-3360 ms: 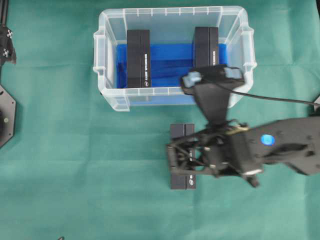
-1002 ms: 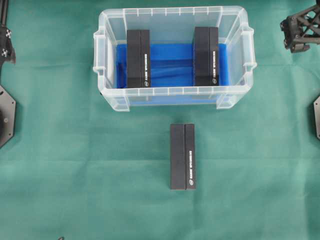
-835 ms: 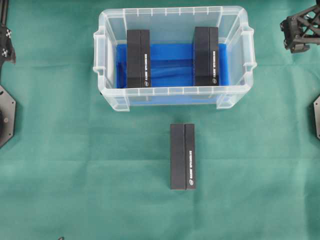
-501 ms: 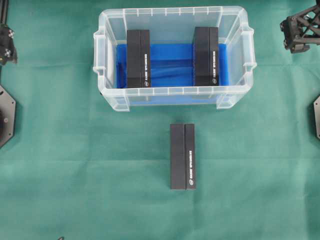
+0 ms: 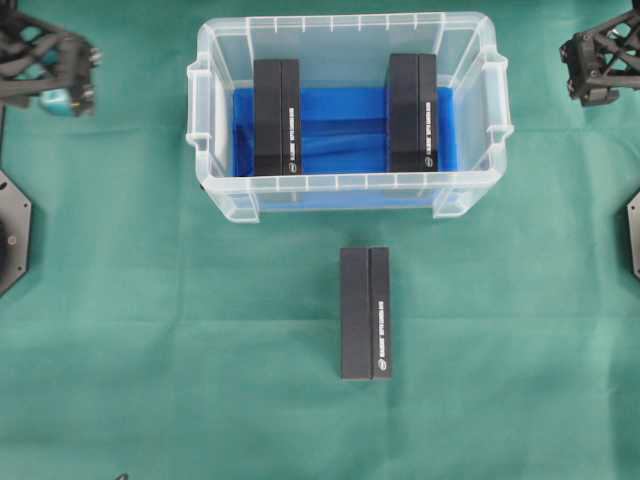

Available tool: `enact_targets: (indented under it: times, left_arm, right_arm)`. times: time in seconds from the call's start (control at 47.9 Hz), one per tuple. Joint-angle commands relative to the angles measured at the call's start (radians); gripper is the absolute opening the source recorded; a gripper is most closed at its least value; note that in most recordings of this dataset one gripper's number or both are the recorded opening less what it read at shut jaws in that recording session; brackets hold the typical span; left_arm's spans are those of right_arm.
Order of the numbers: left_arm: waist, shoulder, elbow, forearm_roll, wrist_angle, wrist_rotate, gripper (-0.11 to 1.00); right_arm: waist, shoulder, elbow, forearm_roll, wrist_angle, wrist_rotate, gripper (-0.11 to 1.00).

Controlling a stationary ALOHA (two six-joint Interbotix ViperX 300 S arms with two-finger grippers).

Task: Take out the box from the case.
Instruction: 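Move the open left gripper over the left black box in the case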

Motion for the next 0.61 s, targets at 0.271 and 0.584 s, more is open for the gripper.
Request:
enact_targets:
  times: [0.271,0.584]
  left_arm:
    - [-0.051,0.209,-0.216,0.003,-0.049,-0.034,0.98]
    - [-0.078,0.379,-0.394,0.009,-0.049,-0.041,0.98]
  right_arm:
    - [-0.002,-0.002,-0.009,0.002,-0.005,-0.002,0.87]
    - [-0.002,-0.003,-0.009,0.002,-0.005,-0.003,0.87]
